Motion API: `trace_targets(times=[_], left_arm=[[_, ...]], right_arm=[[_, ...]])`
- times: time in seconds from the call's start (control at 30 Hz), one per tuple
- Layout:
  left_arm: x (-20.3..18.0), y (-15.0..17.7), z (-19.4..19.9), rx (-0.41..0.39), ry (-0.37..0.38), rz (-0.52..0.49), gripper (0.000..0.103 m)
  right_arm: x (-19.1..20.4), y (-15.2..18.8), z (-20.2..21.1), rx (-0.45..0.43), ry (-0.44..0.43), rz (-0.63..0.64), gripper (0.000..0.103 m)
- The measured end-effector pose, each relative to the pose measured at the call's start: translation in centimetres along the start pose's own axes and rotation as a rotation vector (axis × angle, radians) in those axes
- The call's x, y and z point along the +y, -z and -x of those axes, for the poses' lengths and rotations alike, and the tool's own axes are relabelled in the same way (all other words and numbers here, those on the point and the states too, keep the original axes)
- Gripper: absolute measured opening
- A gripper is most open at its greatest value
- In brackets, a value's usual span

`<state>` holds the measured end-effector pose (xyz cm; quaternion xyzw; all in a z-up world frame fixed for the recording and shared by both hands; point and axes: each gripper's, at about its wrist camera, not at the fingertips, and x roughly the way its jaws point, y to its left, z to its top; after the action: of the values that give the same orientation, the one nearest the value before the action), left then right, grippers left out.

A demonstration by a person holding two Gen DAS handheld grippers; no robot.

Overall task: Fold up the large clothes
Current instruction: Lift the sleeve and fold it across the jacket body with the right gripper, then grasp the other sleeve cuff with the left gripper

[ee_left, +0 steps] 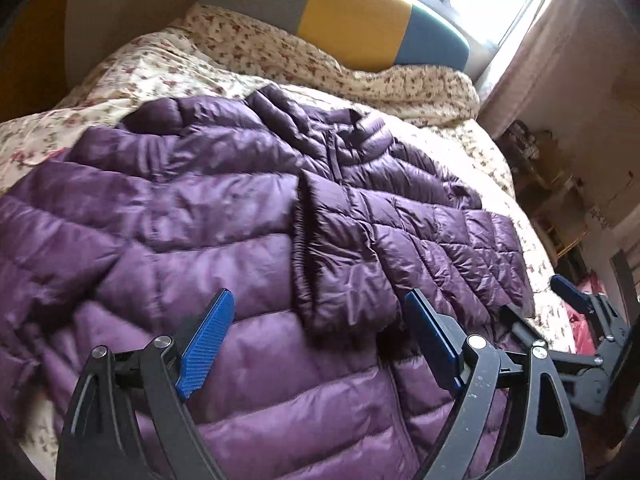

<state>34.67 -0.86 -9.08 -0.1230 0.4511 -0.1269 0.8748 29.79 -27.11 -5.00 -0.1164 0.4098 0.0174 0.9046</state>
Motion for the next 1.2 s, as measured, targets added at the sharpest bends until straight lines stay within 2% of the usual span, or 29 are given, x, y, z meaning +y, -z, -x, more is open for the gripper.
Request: trace_targets(times=[0.03, 0.1, 0.17, 0.23, 0.33, 0.43, 0.53, 0.67, 0.83, 0.9, 0.93, 0.97, 1.0, 1.03, 1.1, 1.17, 1.2], left_arm=[[-0.2, 0.0, -0.7, 0.014, -0.007, -0.002, 0.074], [-0.3, -0.1, -2.0, 0.045, -0.011, 0.008, 0.063], [-0.2, -0.1, -2.8, 0.065, 0.0, 0.014, 0.023], [0.1, -0.1, -2.9, 0.058, 0.0, 0.023, 0.011], [0.7, -0.1, -2.1, 0.032, 0.002, 0.024, 0.005], [1.7, -0.3, -0.6, -0.003, -0.006, 0.024, 0.005], [2.9, -0.4, 0.0, -0.001, -0.027, 0.021, 0.005], [3.9, -0.1, -0.2, 0.007, -0.047, 0.022, 0.005], [4.6, 0.4, -0.1, -0.014, -0.069, 0.028, 0.005], [4.3, 0.5, 0.4, -0.034, -0.099, 0.026, 0.012], [4.3, 0.6, 1.0, -0.055, -0.121, 0.025, 0.027], [4.3, 0.7, 1.7, -0.085, -0.131, 0.034, 0.055], [4.3, 0.9, 2.5, -0.121, -0.135, 0.047, 0.065], [4.2, 1.0, 3.3, -0.156, -0.132, 0.053, 0.069], [3.8, 0.7, 3.6, -0.159, -0.109, 0.045, 0.069], [3.0, 0.4, 3.3, -0.15, -0.086, 0.027, 0.062], [2.6, 0.2, 2.8, -0.138, -0.078, 0.01, 0.054]], right_arm=[[-0.8, 0.0, -0.3, 0.006, 0.011, -0.02, 0.091], [-1.9, 0.0, -0.7, 0.012, 0.034, -0.049, 0.091], [-3.0, -0.2, -1.5, 0.022, 0.044, -0.085, 0.091], [-3.7, -0.5, -2.0, 0.027, 0.047, -0.117, 0.091], [-4.4, -0.8, -3.2, 0.043, 0.036, -0.16, 0.091], [-4.5, -1.1, -4.4, 0.058, 0.009, -0.199, 0.091], [-3.3, -1.5, -5.5, 0.066, -0.009, -0.19, 0.091], [-1.3, -1.6, -7.4, 0.102, -0.019, -0.155, 0.09], [-0.3, -1.2, -9.7, 0.127, -0.025, -0.179, 0.091], [-0.2, -1.1, -9.9, 0.121, -0.02, -0.185, 0.092], [-0.1, -1.1, -10.0, 0.119, -0.018, -0.185, 0.092], [-0.1, -1.1, -10.1, 0.115, -0.016, -0.183, 0.092], [-0.1, -1.1, -10.1, 0.113, -0.015, -0.182, 0.092], [0.0, -1.1, -10.1, 0.112, -0.016, -0.182, 0.092], [0.0, -1.0, -10.2, 0.107, -0.015, -0.181, 0.092], [0.2, -0.9, -10.1, 0.103, -0.008, -0.176, 0.092], [0.2, -1.0, -10.1, 0.102, -0.007, -0.176, 0.092]])
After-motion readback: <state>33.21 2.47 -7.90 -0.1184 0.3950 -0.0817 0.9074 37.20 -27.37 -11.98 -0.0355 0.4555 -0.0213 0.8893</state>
